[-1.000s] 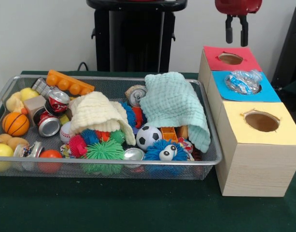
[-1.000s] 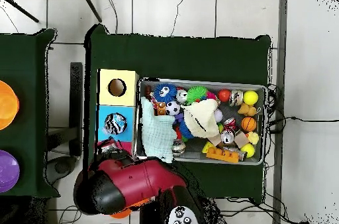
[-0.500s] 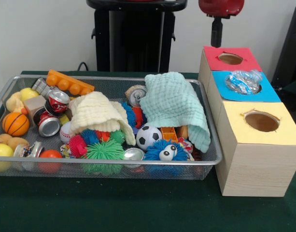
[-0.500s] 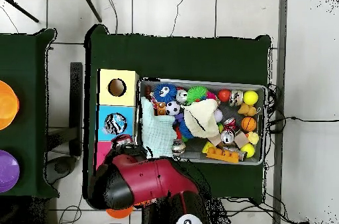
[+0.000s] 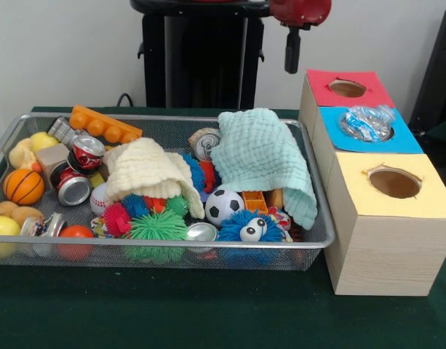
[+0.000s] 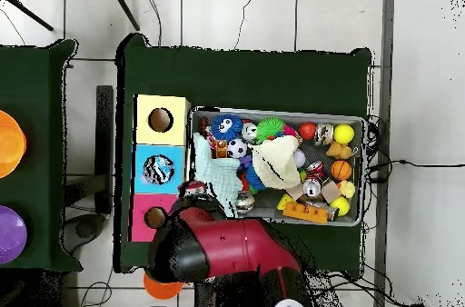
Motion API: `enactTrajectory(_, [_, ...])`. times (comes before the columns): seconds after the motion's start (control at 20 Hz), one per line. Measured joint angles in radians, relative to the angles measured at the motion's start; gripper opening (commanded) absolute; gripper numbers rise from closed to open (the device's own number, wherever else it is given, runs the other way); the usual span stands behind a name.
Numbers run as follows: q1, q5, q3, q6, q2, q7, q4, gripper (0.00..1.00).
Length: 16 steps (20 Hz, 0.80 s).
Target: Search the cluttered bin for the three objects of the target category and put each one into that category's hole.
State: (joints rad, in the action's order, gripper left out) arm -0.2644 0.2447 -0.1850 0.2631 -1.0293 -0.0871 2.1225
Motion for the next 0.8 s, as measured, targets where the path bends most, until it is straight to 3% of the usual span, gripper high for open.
enactTrajectory(0.5, [0.004,-0.003,0.043,0.035,0.063,0.0,-0.06,0.0])
enactTrajectory(0.8, [0.056,-0.04,0.056,0.173,0.067,0.0,-0.111,0.0])
